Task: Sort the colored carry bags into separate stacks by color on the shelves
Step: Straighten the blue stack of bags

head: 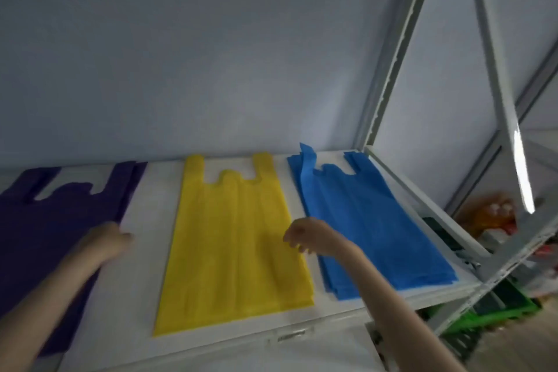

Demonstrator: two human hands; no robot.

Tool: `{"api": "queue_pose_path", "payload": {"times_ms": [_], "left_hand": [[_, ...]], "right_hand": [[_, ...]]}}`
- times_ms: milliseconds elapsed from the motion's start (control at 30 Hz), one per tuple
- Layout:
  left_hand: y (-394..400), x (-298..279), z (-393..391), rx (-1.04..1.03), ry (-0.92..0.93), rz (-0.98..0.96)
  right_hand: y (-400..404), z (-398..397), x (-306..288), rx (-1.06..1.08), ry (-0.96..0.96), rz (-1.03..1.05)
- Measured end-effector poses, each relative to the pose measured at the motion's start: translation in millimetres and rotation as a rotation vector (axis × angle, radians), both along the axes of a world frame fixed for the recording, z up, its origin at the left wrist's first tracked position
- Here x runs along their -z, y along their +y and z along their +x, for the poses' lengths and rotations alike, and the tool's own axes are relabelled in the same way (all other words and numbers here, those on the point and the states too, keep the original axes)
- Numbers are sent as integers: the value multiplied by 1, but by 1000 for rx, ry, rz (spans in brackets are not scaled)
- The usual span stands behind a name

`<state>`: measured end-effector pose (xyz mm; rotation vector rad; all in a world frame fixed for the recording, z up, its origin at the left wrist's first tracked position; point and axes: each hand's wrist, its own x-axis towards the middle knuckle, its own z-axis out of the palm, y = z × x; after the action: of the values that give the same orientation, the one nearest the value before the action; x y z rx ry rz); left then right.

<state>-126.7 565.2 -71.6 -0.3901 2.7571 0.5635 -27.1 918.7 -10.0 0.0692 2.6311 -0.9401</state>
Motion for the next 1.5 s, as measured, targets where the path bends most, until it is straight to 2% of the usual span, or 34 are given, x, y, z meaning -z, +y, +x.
{"api": "queue_pose_path", "payload": {"times_ms": [33,67,100,233,367,500,600,767,867,967,1200,1500], "left_hand": [[52,-33,38,29,-13,30],[98,-49,47,76,15,-20],[124,-43,37,154,77,3],[242,-42,29,247,45,23],[331,-39,22,291,114,13],[380,-31,10,241,192,-43],[398,-16,6,222,189,-72],[406,-11,4,178,173,-142],[406,-15,-3,156,146,-135],[407,-19,-18,92,148,-88],[404,-29,-75,-111,288,50],[405,-36,-139,-102,163,236]], "right_hand": [[21,-5,-2,8,-6,82],[42,-11,-5,20,9,167],[63,-17,-5,50,31,225],[140,-42,-6,127,82,392],[206,-67,-2,112,158,441],[257,-84,20,122,187,401],[276,-96,37,90,124,343],[284,-117,51,263,127,113],[282,-130,53,329,128,51],[280,-142,54,410,132,-4],[281,-165,53,491,142,-90],[281,-187,51,520,114,-150]]}}
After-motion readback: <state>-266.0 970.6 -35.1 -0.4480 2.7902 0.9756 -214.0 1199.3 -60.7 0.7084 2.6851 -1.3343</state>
